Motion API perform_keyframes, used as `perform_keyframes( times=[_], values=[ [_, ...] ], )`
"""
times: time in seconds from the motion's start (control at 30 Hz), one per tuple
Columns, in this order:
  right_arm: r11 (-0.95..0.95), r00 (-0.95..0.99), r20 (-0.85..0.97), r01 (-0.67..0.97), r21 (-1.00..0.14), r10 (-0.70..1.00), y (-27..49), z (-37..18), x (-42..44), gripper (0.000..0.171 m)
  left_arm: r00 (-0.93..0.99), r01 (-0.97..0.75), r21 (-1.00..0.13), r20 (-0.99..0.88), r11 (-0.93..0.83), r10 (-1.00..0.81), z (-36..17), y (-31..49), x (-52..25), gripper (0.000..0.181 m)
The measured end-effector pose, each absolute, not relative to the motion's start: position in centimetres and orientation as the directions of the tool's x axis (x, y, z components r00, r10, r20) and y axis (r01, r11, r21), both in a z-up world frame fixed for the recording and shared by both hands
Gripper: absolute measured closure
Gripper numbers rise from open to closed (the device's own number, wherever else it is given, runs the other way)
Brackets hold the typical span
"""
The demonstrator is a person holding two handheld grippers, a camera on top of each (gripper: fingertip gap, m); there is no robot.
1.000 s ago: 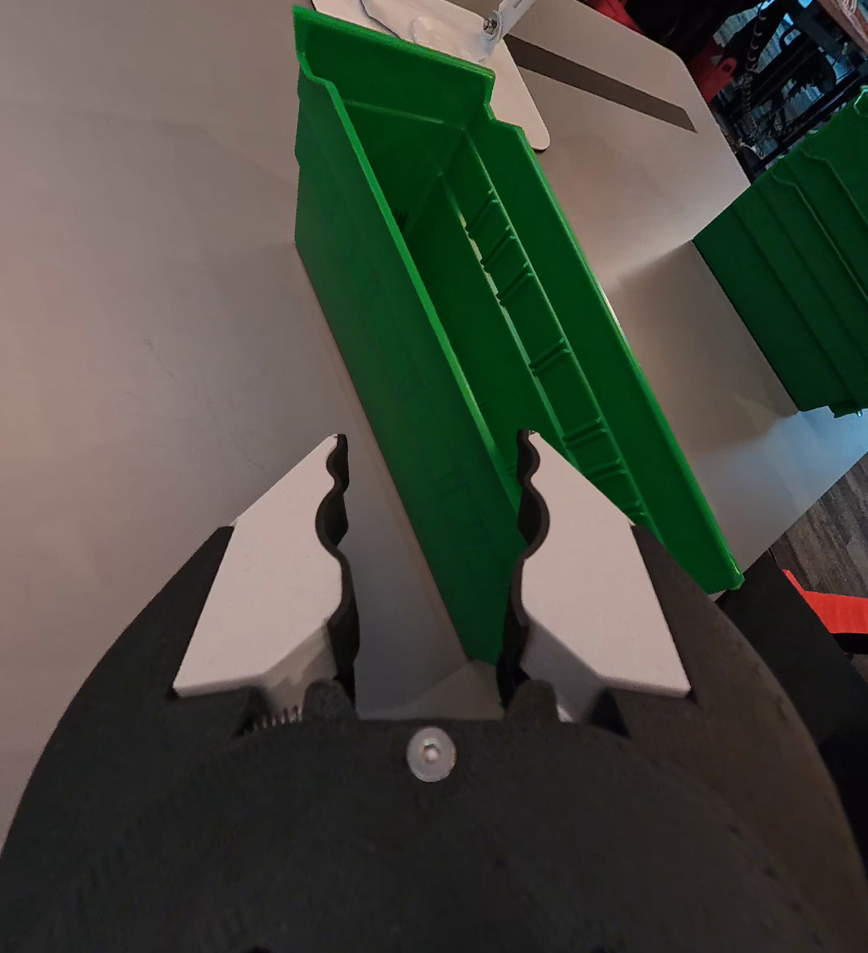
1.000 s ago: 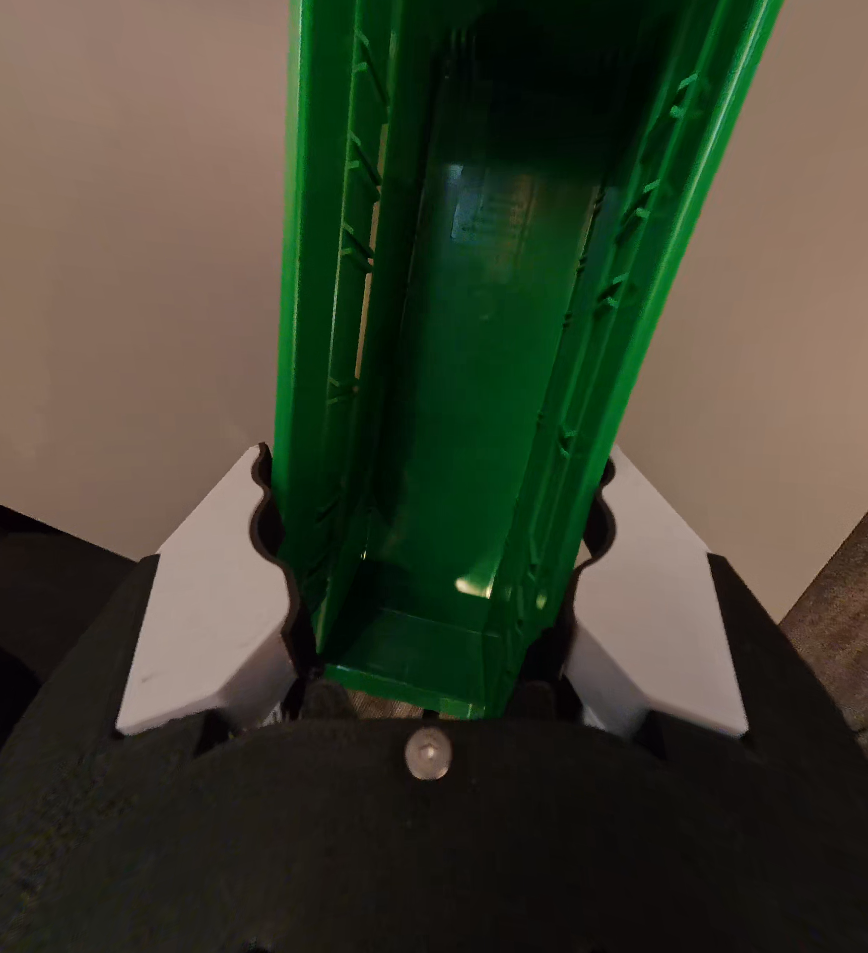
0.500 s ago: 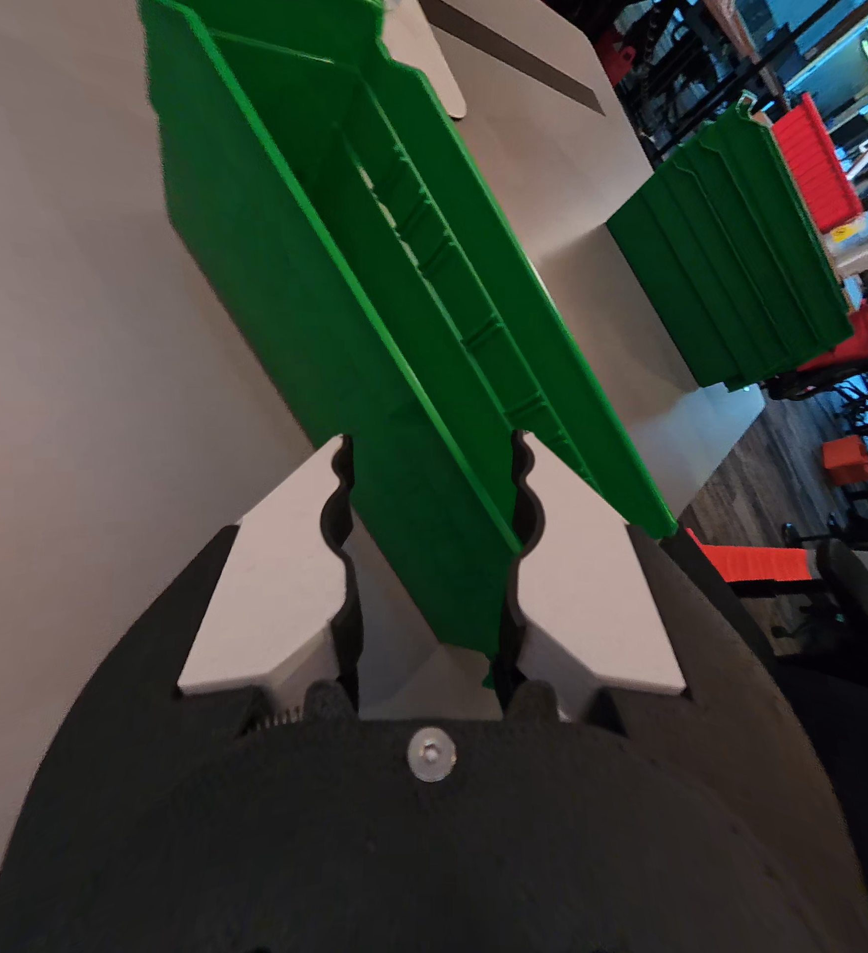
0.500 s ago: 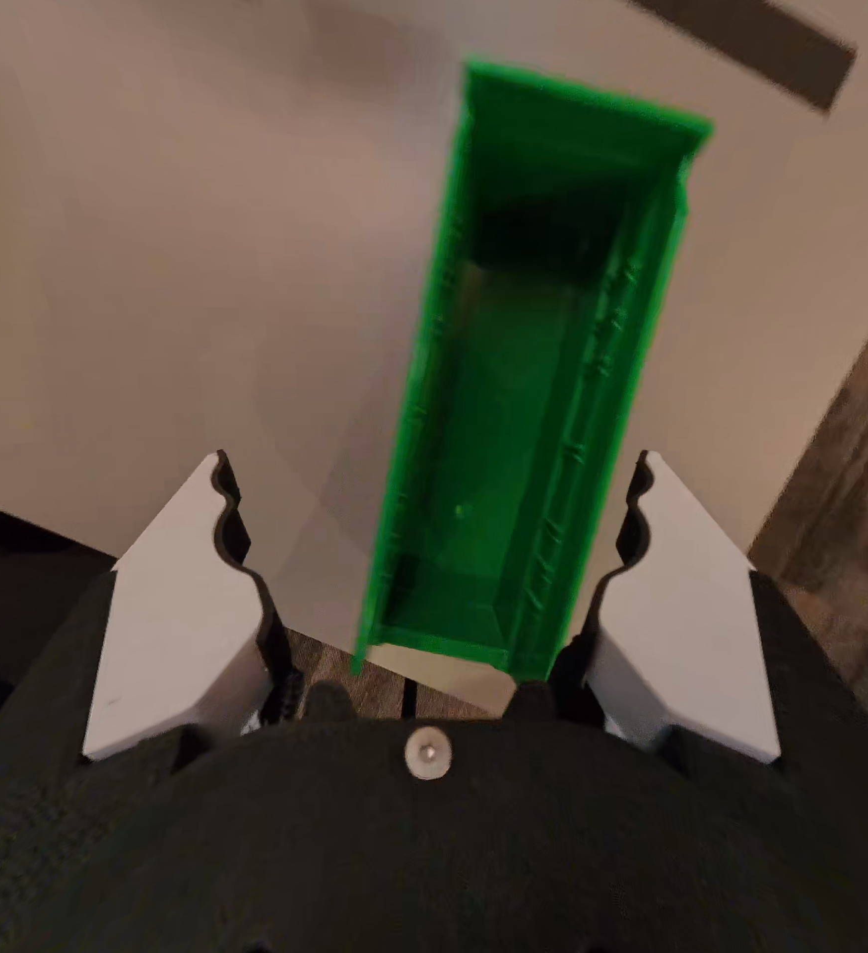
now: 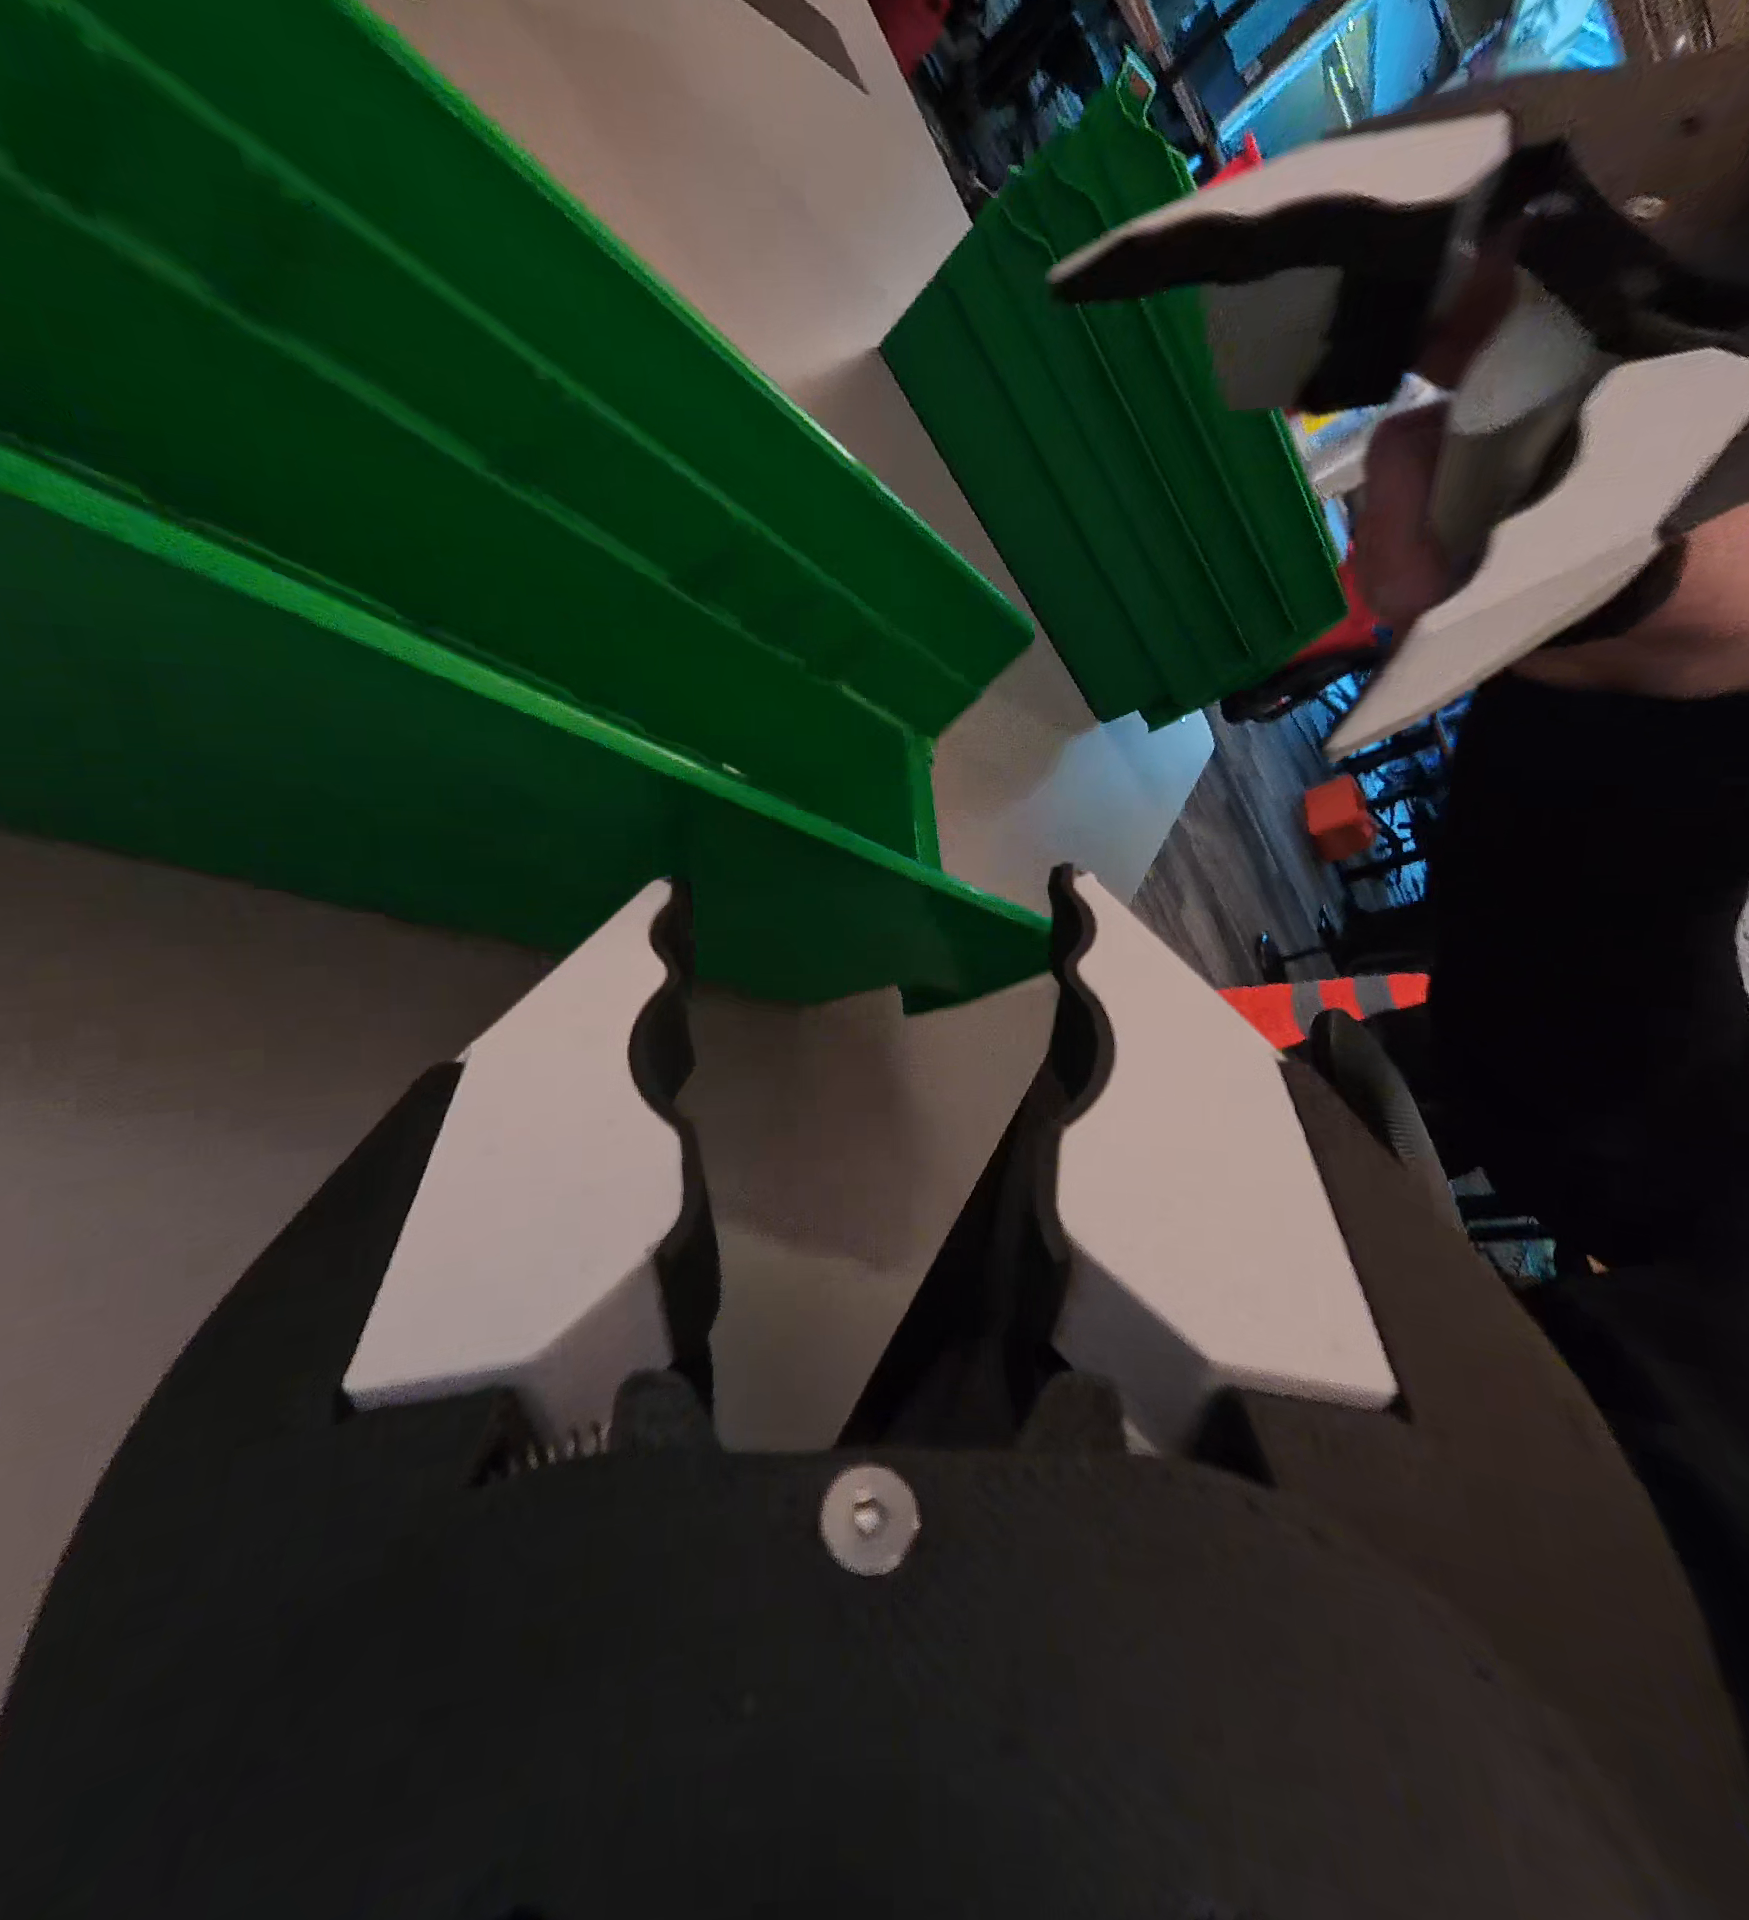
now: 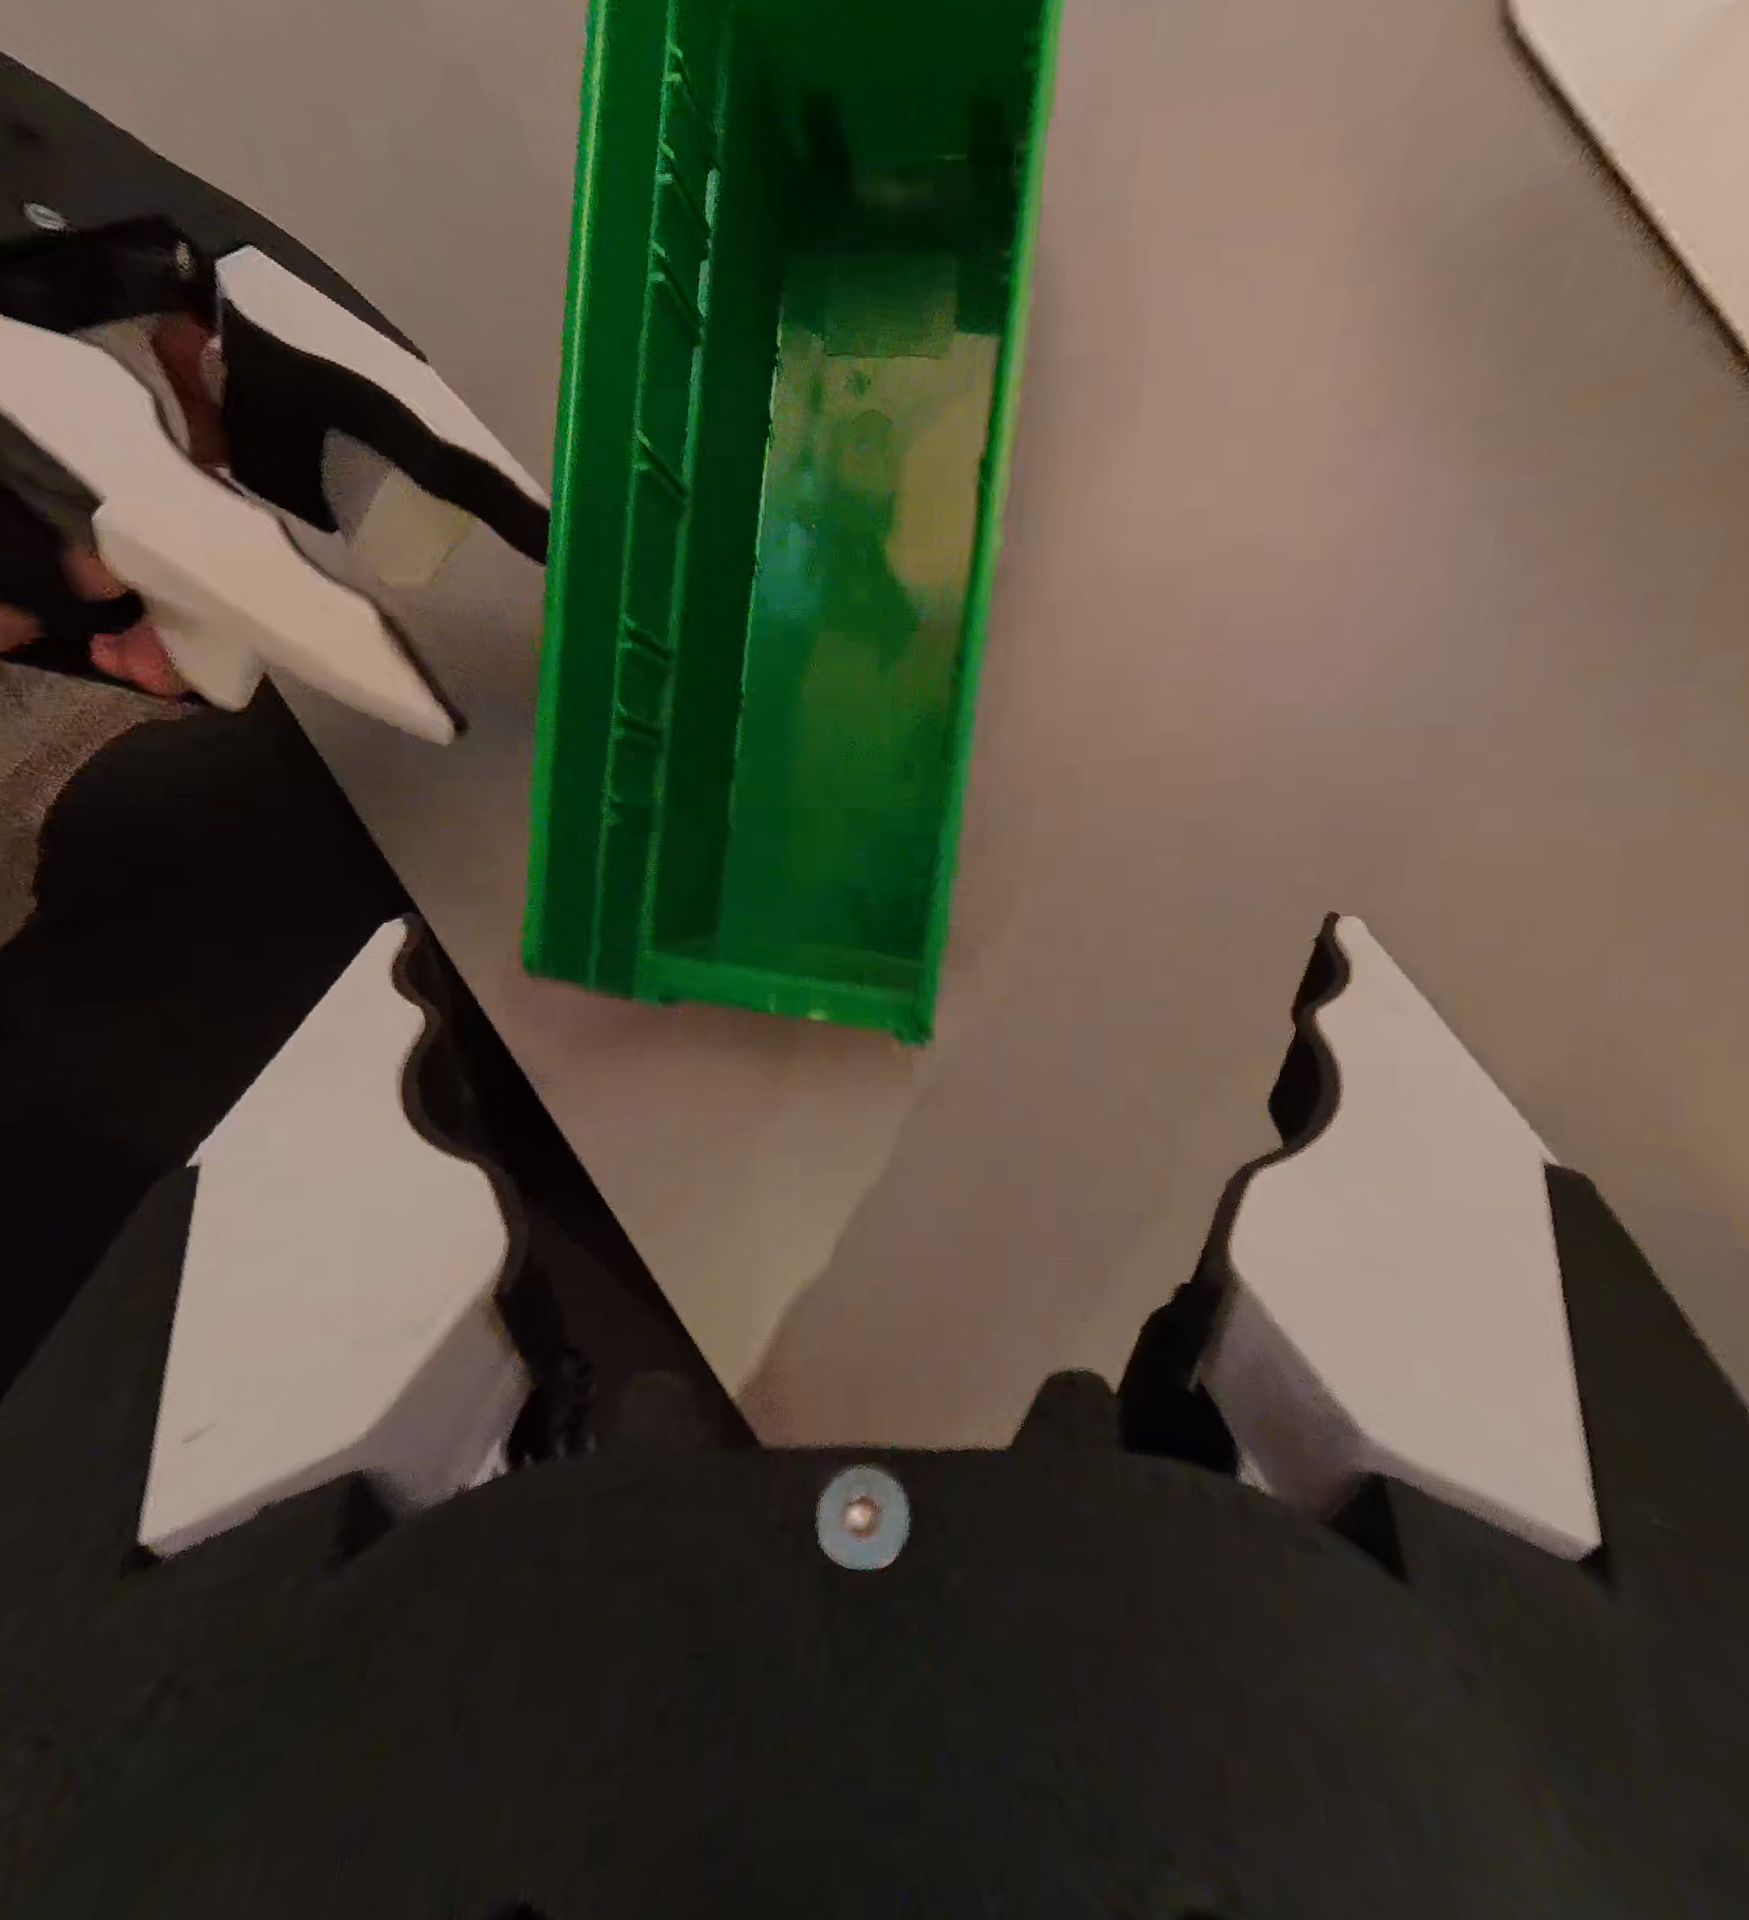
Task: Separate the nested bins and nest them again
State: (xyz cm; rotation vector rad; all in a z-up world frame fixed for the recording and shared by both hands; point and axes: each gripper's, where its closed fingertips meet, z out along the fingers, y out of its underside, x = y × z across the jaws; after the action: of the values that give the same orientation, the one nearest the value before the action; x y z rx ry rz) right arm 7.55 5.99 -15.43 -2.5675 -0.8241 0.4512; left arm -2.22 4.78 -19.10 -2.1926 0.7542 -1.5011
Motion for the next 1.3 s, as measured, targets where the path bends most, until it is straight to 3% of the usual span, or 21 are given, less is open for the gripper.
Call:
perform_keyframes(
  times=[0.2,0.4,0.53,0.8,1.3],
  values=[
    [-0.699,0.719,-0.142,0.579,-0.419,0.680,8.6,-19.5,2.5,0.015,0.304,-0.134,-0.582,0.746,-0.802,-0.592,-18.7,6.9,-4.7,0.116],
    [-0.709,0.710,-0.095,0.667,-0.229,0.698,8.8,-23.9,0.5,0.014,0.332,-0.041,-0.584,0.757,-0.811,-0.562,-18.2,9.2,-7.4,0.120],
    [-0.741,0.732,-0.131,0.642,-0.198,0.669,9.0,-24.5,0.1,0.023,0.337,-0.026,-0.583,0.760,-0.812,-0.556,-18.2,9.6,-8.0,0.121],
    [-0.711,0.699,-0.136,0.682,-0.170,0.703,8.2,-24.0,1.1,0.044,0.355,-0.044,-0.590,0.745,-0.806,-0.565,-18.5,9.6,-7.9,0.121],
    [-0.788,0.758,-0.233,0.549,-0.279,0.610,6.1,-22.1,7.7,0.061,0.368,-0.048,-0.589,0.740,-0.807,-0.563,-18.9,9.7,-7.8,0.121]
  ],
)
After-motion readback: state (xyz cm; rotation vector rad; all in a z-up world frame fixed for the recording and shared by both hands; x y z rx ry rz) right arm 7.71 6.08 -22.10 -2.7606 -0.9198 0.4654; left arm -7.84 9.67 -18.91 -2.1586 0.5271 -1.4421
